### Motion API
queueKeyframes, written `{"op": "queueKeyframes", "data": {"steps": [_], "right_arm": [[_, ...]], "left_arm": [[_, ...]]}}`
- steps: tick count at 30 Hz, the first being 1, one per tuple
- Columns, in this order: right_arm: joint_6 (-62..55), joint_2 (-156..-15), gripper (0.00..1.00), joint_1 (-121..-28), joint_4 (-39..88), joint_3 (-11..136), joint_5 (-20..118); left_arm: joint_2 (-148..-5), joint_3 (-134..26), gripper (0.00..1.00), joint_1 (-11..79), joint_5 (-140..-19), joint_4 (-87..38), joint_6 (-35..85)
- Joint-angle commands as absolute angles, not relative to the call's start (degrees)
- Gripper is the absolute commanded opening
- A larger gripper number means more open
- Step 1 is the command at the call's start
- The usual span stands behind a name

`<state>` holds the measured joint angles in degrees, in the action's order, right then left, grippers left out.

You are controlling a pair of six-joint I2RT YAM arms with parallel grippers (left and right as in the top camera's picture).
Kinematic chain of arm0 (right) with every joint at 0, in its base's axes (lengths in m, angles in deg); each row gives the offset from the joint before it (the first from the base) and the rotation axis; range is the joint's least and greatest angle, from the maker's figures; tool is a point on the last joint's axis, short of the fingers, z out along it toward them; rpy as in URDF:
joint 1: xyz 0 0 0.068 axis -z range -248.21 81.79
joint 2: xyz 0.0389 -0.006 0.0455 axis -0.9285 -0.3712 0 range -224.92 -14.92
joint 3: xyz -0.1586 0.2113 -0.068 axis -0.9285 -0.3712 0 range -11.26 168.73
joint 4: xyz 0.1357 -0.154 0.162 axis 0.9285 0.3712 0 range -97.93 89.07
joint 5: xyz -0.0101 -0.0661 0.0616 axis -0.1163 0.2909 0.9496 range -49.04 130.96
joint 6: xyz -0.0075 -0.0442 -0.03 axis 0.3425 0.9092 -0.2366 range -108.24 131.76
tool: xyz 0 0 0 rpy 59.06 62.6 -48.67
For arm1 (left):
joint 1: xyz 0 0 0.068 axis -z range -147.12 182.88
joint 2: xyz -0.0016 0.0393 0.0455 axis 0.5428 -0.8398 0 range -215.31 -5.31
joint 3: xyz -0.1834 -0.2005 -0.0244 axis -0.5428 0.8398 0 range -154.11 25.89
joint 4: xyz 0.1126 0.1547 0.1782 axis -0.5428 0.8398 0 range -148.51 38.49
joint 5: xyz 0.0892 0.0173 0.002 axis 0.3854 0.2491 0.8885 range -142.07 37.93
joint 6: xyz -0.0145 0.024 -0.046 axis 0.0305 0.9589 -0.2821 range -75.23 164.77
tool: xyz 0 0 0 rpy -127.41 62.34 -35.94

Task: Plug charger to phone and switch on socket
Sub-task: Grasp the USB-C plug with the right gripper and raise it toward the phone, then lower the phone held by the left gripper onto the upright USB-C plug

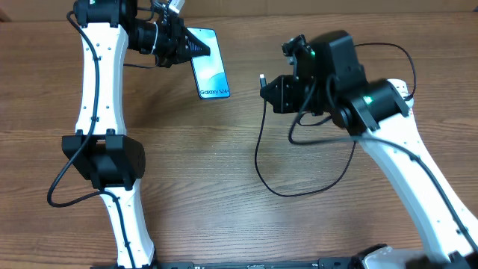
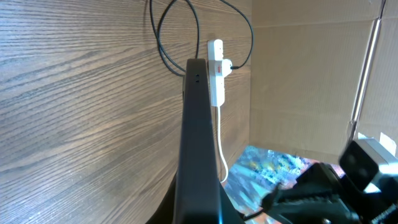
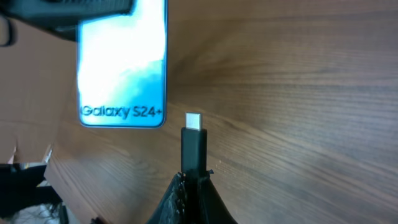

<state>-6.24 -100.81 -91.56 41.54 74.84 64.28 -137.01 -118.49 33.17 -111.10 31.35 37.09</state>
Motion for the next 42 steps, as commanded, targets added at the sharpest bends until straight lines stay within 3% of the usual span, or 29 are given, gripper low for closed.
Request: {"op": "queueKeyframes", "data": {"steps": [1,11,20,42], "right_arm": [[-6.72,-95.17,0.04,-91.63,38.68,69.40,63.62],[-10.96,-88.44,0.04,-92.15,28.56,56.66,74.35],[-10.98,-88.44,0.04,-95.28,26.75,56.20,74.11],[-12.49,-88.62,0.04,-95.26,22.27,56.20,74.13]], "left_arm": [[-136.83,-119.21,0.04,33.28,-115.53,31.42,38.88],[-136.83,-119.21,0.04,33.96,-119.90,30.79,39.04],[-136.83,-119.23,0.04,34.53,-127.99,26.70,38.58],[-136.83,-119.21,0.04,37.87,-131.10,19.55,26.47]]}}
